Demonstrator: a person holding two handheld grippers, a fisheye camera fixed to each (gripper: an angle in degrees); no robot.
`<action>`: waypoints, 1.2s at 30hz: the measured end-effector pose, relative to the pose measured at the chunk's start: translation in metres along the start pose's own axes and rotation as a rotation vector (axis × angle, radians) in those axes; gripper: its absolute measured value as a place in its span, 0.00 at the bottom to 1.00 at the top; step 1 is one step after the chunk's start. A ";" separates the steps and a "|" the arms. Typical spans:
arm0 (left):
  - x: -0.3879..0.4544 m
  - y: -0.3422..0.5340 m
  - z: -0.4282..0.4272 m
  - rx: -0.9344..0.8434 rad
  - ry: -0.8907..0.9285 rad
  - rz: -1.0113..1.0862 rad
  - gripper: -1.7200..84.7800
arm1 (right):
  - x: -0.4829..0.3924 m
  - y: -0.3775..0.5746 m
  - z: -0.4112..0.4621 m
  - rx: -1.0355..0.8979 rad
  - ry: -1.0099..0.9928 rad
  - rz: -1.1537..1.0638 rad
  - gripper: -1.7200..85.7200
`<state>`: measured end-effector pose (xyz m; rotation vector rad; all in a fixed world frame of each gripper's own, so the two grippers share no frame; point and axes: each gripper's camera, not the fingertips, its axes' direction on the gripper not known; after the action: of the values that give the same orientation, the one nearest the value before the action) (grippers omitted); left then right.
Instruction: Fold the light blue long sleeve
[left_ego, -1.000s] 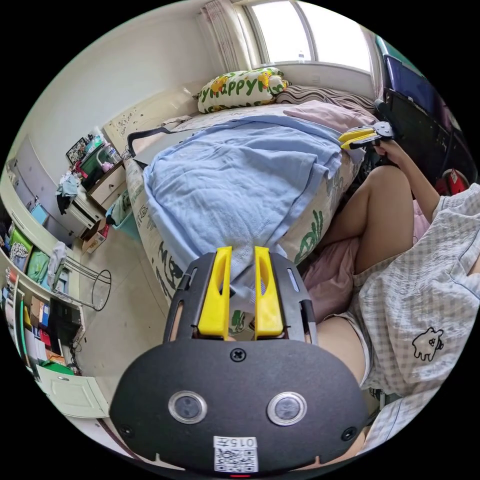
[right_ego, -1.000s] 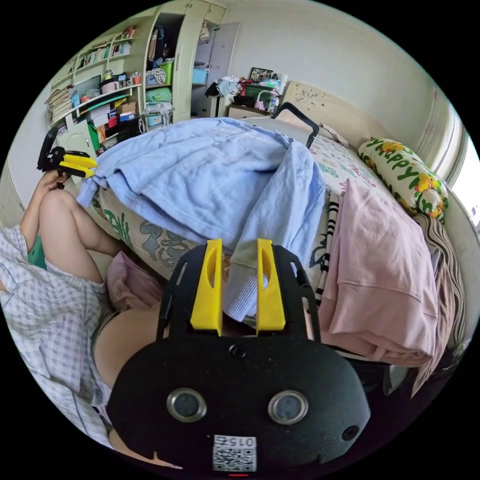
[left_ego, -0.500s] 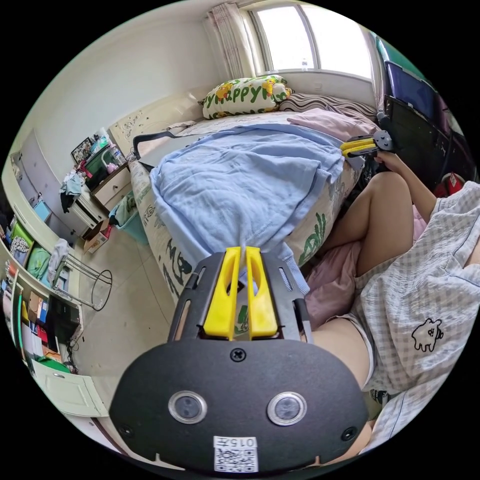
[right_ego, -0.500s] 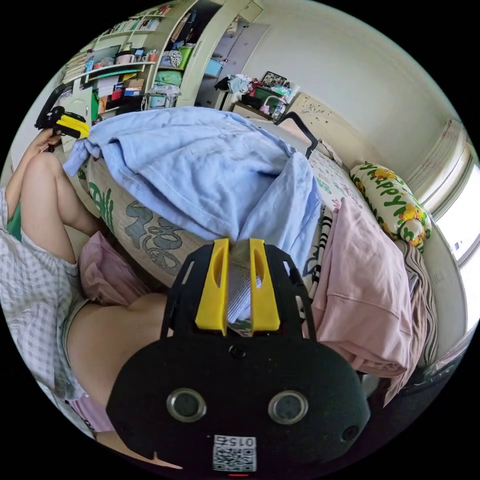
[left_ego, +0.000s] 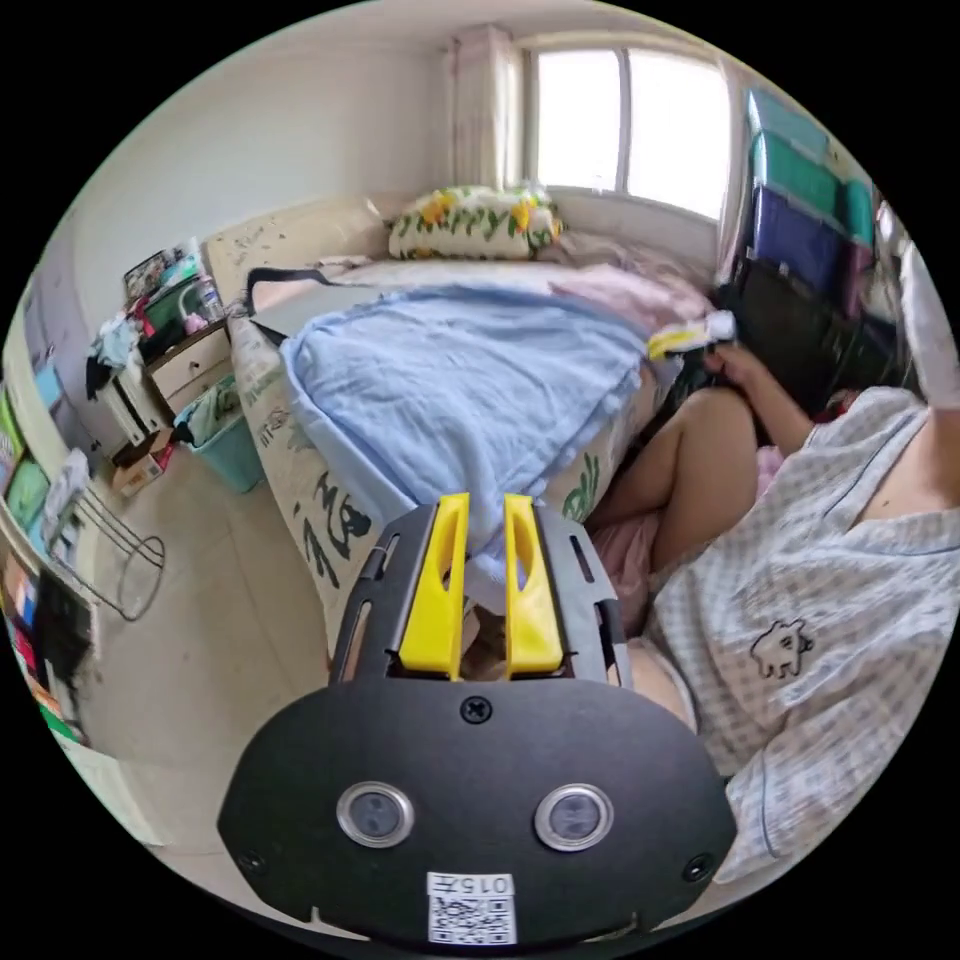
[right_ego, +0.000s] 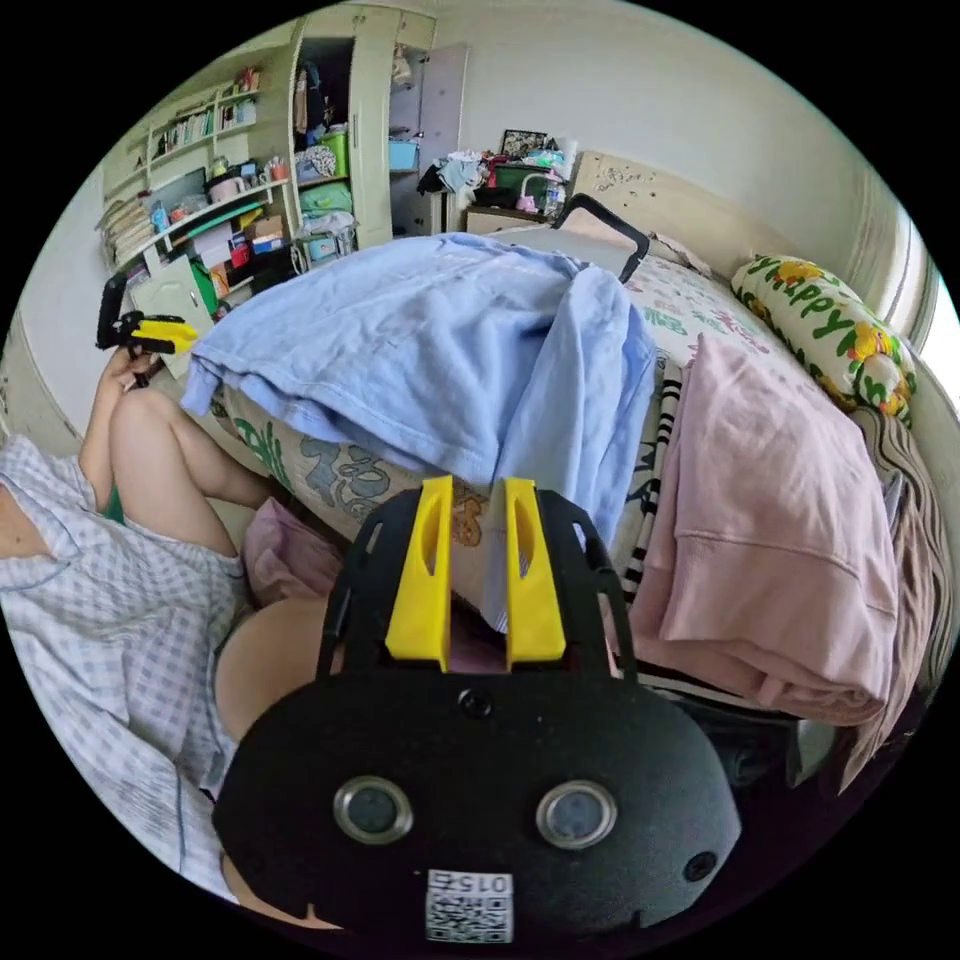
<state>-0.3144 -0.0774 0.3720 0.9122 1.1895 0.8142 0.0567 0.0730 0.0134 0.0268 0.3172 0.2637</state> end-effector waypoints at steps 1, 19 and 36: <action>-0.008 0.008 -0.007 0.032 0.004 -0.036 0.09 | 0.005 0.002 -0.006 0.018 -0.014 0.021 0.13; -0.011 0.042 0.015 -0.160 0.055 -0.109 0.03 | 0.050 -0.055 -0.030 -0.149 0.307 0.013 0.09; -0.048 -0.108 0.028 -0.147 -0.972 -0.257 0.08 | 0.313 -0.225 -0.080 0.159 0.709 0.680 0.11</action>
<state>-0.2907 -0.1696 0.2963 0.8476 0.3670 0.1717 0.3755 -0.0639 -0.1735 0.2024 1.0368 0.9287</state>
